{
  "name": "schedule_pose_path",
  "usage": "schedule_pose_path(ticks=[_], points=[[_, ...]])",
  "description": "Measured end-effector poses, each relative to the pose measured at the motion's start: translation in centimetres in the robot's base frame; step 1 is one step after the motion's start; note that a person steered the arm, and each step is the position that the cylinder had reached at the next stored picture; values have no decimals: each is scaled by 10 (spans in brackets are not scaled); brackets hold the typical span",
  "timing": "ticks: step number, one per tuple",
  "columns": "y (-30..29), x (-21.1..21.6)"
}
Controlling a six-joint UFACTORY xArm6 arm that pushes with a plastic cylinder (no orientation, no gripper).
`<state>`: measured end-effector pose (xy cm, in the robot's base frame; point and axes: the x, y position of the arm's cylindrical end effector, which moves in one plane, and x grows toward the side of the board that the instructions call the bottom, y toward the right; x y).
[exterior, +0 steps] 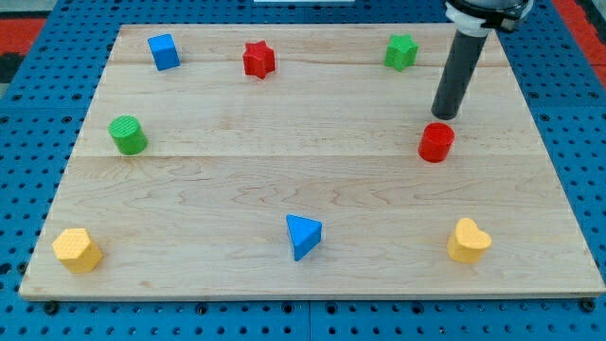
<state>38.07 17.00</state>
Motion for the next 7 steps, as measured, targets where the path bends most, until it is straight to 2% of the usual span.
schedule_pose_path(ticks=[1,2,3,4,7], points=[[-11,-1],[-3,-21],[49,-73],[65,-126],[40,-188]])
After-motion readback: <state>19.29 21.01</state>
